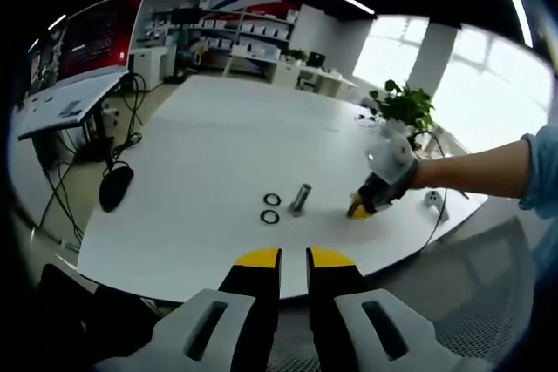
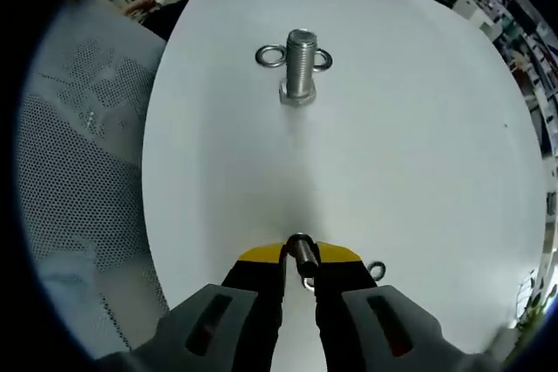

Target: Place the washer onto the threaded stud by aligning its center hole with the stud, sliding it down to the base, and recovering from edge contact or off-axis alignment until the washer reaches the visible bottom stop.

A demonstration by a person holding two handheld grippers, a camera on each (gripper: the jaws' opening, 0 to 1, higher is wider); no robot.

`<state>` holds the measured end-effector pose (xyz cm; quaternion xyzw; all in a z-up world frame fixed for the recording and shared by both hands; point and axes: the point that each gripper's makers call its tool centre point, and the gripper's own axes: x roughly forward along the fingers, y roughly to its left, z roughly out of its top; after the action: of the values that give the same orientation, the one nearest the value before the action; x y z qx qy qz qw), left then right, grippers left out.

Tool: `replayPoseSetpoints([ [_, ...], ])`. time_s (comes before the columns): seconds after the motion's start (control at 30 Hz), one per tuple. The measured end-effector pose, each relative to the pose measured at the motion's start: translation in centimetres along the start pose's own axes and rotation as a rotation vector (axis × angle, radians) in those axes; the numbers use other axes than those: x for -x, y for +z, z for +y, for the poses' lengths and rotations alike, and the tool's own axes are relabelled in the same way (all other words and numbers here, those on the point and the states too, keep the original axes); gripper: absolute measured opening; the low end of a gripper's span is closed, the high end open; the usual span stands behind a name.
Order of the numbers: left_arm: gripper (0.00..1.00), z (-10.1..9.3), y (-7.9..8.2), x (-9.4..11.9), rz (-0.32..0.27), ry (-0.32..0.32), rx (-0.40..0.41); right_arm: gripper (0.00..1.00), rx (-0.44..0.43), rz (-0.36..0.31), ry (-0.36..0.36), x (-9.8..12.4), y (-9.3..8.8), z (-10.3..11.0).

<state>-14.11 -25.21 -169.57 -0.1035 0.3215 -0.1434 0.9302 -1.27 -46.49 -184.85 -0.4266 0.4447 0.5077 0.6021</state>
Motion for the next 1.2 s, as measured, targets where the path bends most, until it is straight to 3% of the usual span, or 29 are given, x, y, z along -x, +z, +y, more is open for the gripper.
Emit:
replayPoseSetpoints([
  [0.17,0.09,0.0,0.1,0.0,-0.004,-0.002,0.002,0.16,0.010,0.037,0.012,0.1,-1.0,0.8],
  [0.43,0.09,-0.1,0.2,0.1,-0.007,-0.004,0.001,0.32,-0.067,-0.041,-0.021,1.8,-1.5,0.0],
  [0.87,0.09,-0.2,0.3,0.1,-0.015,-0.011,-0.001,0.32,-0.268,-0.093,-0.024,3.5,-4.8,0.1],
  [1.0,0.09,-0.2,0.2,0.1,-0.013,-0.010,0.002,0.31,-0.302,-0.060,0.004,3.3,-6.8,1.2],
  [1.2,0.09,-0.2,0.1,0.1,-0.009,-0.013,0.004,0.31,-0.334,-0.071,0.039,3.0,-7.5,2.6],
])
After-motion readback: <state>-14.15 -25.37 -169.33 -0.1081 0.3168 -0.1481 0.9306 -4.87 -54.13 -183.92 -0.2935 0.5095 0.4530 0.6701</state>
